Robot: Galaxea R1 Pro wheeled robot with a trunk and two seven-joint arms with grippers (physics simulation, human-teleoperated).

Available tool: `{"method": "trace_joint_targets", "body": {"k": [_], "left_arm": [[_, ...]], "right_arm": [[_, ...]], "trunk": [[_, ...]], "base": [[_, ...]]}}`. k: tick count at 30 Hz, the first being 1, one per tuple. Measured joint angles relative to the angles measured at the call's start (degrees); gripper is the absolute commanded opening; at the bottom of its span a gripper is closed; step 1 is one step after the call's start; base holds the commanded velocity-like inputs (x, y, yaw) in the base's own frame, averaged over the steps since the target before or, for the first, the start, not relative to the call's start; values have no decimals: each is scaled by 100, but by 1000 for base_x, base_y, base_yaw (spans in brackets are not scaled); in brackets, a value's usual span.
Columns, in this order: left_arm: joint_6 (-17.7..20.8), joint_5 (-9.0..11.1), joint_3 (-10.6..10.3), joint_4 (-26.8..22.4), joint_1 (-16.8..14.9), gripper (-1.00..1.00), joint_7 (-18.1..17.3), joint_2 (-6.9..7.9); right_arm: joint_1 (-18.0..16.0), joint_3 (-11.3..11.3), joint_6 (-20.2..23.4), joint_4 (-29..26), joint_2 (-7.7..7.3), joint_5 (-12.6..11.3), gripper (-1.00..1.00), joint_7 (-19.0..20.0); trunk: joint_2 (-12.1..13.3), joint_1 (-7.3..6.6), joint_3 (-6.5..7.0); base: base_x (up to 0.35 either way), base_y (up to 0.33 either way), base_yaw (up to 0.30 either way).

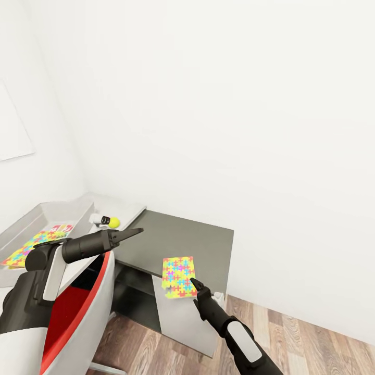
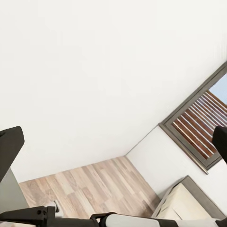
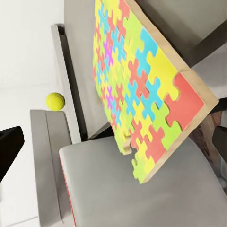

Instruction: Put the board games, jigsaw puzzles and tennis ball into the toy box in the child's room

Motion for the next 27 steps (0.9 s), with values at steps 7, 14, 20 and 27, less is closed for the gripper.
{"method": "trace_joint_targets", "body": {"k": [7, 14, 20, 27], "left_arm": [[0, 2, 2, 0, 0, 100, 0, 0], [0, 1, -10, 0, 0, 100, 0, -8], [-1, 1, -11, 0, 0, 100, 0, -9], [0, 2, -10, 0, 0, 100, 0, -9]], "right_arm": [[0, -7, 0, 0, -2, 0, 100, 1], [0, -9, 1, 0, -2, 0, 100, 11], [0, -9, 0, 0, -3, 1, 100, 26], [0, -11, 1, 0, -3, 1, 100, 28]], "trunk": [[0, 0, 0], [-239, 131, -107], [-480, 263, -215], [-641, 351, -287]], "base": [[0, 0, 0], [0, 0, 0], [0, 0, 0], [0, 0, 0]]}}
